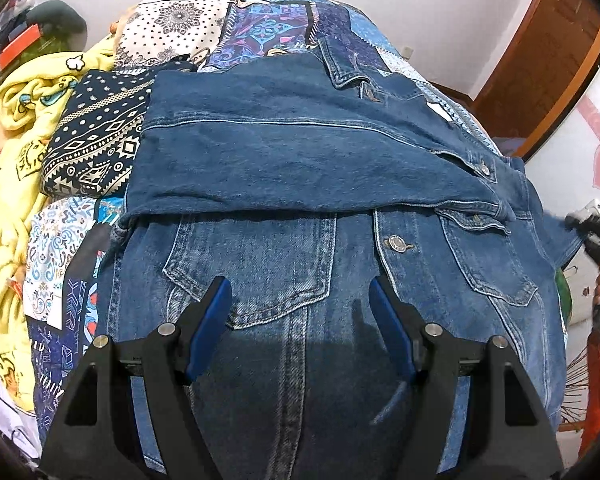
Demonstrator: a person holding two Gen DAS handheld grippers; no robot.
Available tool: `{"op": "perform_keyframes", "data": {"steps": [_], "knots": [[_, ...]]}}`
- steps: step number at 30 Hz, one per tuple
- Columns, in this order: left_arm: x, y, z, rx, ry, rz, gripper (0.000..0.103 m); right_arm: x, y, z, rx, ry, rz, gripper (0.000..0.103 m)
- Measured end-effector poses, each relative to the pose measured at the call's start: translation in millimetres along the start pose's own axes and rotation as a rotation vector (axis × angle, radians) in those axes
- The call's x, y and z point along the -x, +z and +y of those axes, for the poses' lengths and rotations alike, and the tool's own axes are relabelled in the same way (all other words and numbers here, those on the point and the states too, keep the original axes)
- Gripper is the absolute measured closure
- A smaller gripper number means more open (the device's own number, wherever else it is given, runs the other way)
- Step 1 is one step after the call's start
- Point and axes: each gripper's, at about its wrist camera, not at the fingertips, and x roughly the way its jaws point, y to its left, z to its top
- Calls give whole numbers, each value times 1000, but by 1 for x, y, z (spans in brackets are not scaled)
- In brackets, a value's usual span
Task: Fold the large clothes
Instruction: 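Grasp the opposite jacket side edge with the right tool and lift it, then fold the held side over the jacket body with the right tool, release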
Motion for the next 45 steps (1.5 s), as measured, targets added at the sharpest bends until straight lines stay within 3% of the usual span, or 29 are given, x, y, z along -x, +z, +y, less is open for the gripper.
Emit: {"op": "perform_keyframes", "data": {"steps": [5, 10, 16, 19, 22, 25, 30, 36, 42, 45], "knots": [[10, -5, 2, -24, 2, -17, 33, 31, 9, 63, 129, 101, -81, 94], [22, -11, 10, -13, -23, -41, 33, 47, 5, 143, 298, 198, -93, 94], [37, -18, 24, -12, -3, -70, 33, 33, -31, 233, 470, 313, -33, 94], [40, -21, 32, -11, 7, -71, 33, 11, -60, 254, 519, 339, 23, 94], [42, -24, 39, -9, 21, -73, 33, -15, -88, 266, 546, 346, 112, 94], [41, -27, 46, 8, 19, -69, 33, -50, -125, 272, 599, 303, 226, 94], [39, -30, 50, 21, 24, -62, 33, -79, -161, 266, 655, 243, 338, 94], [34, -26, 39, -4, 30, -49, 33, -90, -172, 252, 665, 212, 458, 92], [30, -9, 14, -55, 22, -44, 33, -70, -166, 235, 649, 262, 531, 86], [30, 7, -9, -95, 7, -56, 33, -59, -162, 224, 648, 273, 511, 73]]}}
